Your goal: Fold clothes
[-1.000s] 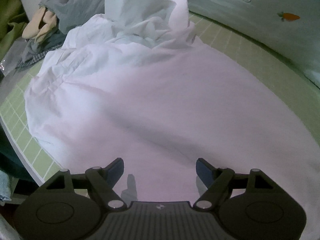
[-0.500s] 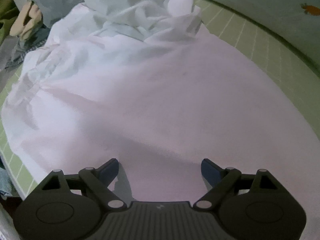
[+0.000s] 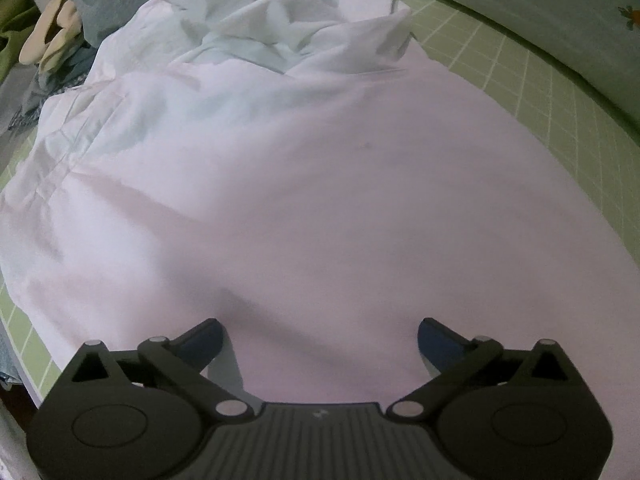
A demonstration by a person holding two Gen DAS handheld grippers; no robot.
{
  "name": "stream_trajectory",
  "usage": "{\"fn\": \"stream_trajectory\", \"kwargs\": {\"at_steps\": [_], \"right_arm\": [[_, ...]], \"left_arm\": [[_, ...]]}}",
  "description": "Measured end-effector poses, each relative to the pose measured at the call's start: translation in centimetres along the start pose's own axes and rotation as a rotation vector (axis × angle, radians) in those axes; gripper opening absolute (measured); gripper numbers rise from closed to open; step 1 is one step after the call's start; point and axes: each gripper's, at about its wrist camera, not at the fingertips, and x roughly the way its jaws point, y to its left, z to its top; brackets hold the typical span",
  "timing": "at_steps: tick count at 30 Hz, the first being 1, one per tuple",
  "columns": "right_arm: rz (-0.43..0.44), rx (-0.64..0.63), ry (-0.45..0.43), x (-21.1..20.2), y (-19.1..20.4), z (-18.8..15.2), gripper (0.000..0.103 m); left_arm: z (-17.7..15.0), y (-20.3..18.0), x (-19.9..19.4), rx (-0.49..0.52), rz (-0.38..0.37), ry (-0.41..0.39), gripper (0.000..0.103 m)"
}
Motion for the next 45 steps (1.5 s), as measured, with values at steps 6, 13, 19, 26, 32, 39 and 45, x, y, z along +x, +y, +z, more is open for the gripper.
{"fn": "stream_trajectory", "kwargs": {"at_steps": [6, 13, 19, 26, 32, 39, 45], "right_arm": [[-0.209, 0.235, -0.294, -5.4, -6.4, 3.6, 0.010], [-0.332, 0.329, -0.297, -6.6, -9.2, 2.8, 0.074], [-0.379, 0.462, -0.154, -8.7, -9.6, -6.0, 0.082], [-0.429, 0.679, -0.086, -11.7, -8.0, -14.3, 0.087], [-0.318, 0.701, -0.072, -11.9, -5.3, -16.6, 0.088], [-0.340, 0.502, -0.059, -11.4, -2.3, -16.9, 0.006], [-0.406, 0.495, -0.064, -14.0, -2.7, -19.3, 0.004]], "left_arm": [[0.0, 0.2, 0.0, 0.002, -0.004, -0.010, 0.103], [-0.1, -0.1, -0.1, -0.001, 0.001, -0.020, 0.103], [-0.2, -0.1, 0.0, -0.004, 0.003, -0.030, 0.103], [-0.1, 0.0, -0.1, 0.008, -0.008, -0.017, 0.103], [-1.6, 0.9, -2.7, 0.041, -0.039, -0.073, 0.103], [-4.0, 4.6, -5.9, 0.047, -0.027, -0.116, 0.103], [-4.1, 9.3, -6.0, -0.030, 0.012, -0.113, 0.103]]}}
